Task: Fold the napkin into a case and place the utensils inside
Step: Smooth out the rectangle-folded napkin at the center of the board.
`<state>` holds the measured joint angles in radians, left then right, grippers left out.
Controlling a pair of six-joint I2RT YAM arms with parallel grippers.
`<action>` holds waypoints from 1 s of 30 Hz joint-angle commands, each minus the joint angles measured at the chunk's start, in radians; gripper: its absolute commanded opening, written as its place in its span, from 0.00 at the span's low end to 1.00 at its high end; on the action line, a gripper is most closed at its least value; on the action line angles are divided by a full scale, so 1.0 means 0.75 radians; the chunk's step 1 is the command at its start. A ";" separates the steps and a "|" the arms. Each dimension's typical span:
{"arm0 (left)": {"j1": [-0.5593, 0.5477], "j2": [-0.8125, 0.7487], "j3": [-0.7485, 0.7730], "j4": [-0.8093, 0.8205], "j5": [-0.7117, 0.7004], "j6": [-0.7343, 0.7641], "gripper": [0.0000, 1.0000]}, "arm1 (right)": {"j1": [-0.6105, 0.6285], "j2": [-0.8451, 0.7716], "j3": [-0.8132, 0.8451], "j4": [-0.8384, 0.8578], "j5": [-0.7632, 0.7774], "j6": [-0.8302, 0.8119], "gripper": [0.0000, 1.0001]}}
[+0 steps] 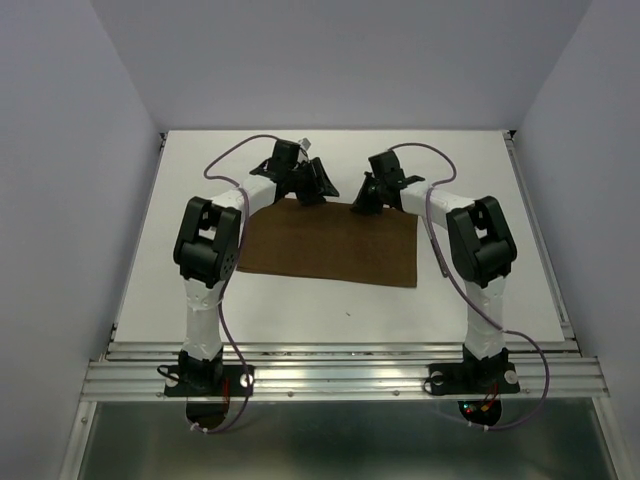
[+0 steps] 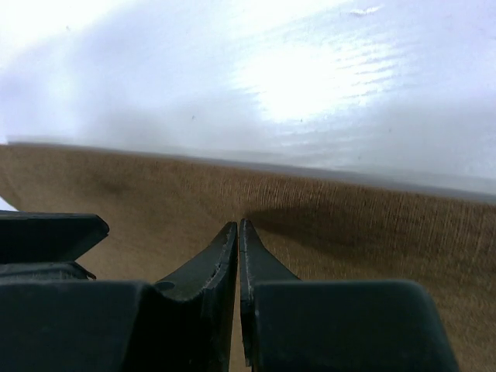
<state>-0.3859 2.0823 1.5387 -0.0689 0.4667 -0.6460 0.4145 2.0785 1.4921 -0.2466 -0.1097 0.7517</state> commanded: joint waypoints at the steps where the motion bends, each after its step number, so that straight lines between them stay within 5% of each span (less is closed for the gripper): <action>1: -0.001 0.058 0.100 0.120 0.104 -0.043 0.59 | 0.010 0.047 0.113 0.057 0.003 0.045 0.10; 17: 0.017 0.247 0.166 0.118 0.081 0.006 0.58 | -0.002 0.184 0.156 -0.007 0.081 0.027 0.10; 30: 0.075 0.216 0.090 0.096 0.042 0.058 0.58 | -0.113 -0.020 -0.042 -0.015 0.105 -0.049 0.10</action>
<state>-0.3523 2.2642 1.6222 0.0082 0.5186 -0.6388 0.3702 2.1464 1.5143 -0.2382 -0.0727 0.7525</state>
